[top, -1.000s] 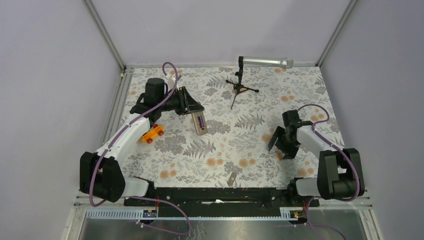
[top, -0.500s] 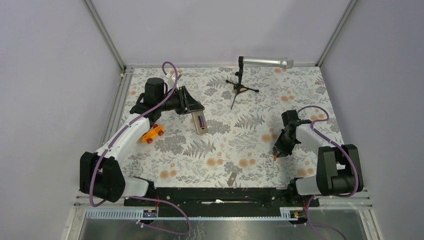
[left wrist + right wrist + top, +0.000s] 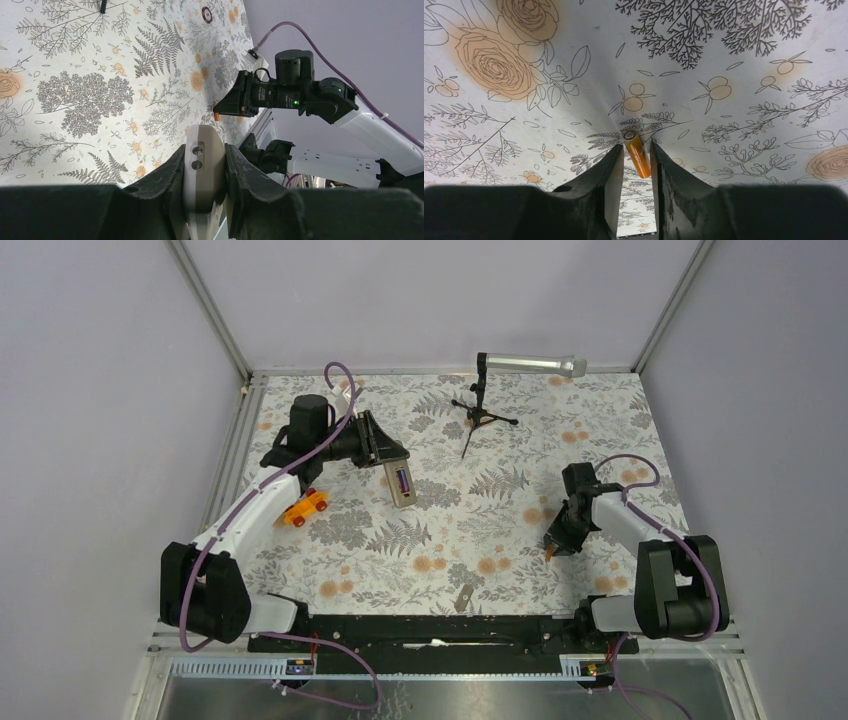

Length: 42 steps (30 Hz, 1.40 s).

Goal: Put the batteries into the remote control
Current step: Pick up the battery from the center of the board, then load the battery into the remote control.

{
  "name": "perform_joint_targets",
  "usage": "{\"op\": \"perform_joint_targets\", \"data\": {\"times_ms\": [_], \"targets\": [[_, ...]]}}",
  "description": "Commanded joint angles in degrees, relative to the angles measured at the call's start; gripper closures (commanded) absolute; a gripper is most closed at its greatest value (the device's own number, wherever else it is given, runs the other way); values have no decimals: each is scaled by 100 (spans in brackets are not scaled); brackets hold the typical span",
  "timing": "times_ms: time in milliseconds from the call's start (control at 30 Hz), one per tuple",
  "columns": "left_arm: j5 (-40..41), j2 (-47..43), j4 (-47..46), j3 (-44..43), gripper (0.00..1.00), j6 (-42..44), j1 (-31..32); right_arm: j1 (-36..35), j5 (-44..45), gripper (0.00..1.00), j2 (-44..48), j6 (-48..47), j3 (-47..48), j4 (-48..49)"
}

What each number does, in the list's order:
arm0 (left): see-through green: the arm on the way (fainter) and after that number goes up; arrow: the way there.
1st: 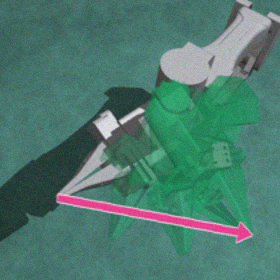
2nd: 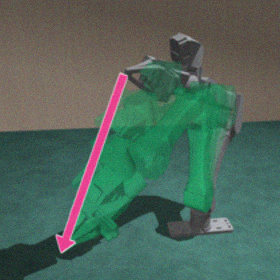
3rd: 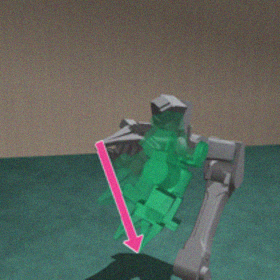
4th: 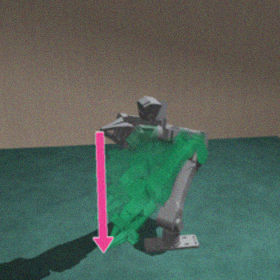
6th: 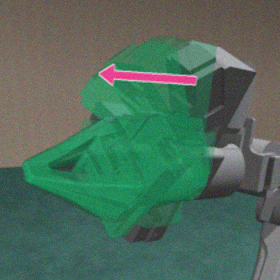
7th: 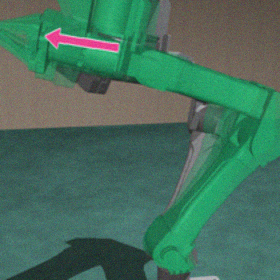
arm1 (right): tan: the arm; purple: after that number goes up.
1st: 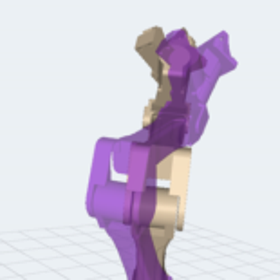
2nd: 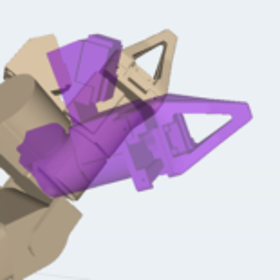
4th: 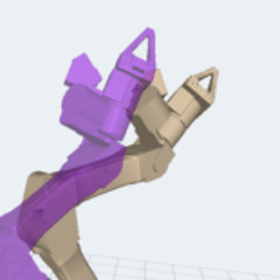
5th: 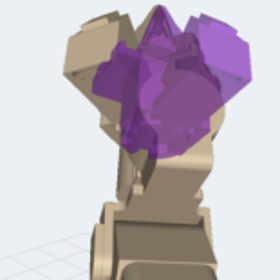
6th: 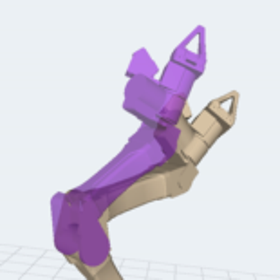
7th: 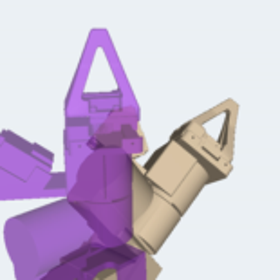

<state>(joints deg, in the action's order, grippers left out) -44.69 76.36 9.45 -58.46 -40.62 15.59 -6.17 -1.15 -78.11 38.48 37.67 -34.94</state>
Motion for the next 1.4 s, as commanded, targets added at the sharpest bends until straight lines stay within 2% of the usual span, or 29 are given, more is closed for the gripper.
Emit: {"op": "perform_joint_targets", "data": {"times_ms": [0,267,467,633,833,1167,1367], "targets": [[-194,50,-438,-11,100,-75,-39,-105,440,67,21,133,-172,-263],[-205,68,-447,-45,100,-86,-40,-498,516,69,-217,160,-192,-283],[-198,42,-453,-1,100,-103,-39,-723,688,86,-277,227,-143,-295],[-248,48,-509,41,100,-98,-39,-879,742,94,51,64,68,-131],[-347,156,-1056,306,100,-497,102,-1088,-185,97,684,-191,517,287],[-556,692,-1891,237,100,-933,931,-2063,-1844,100,998,-458,2090,416],[-797,944,-2268,124,100,-1216,1164,-2656,-2216,98,961,-264,2810,476]]}}
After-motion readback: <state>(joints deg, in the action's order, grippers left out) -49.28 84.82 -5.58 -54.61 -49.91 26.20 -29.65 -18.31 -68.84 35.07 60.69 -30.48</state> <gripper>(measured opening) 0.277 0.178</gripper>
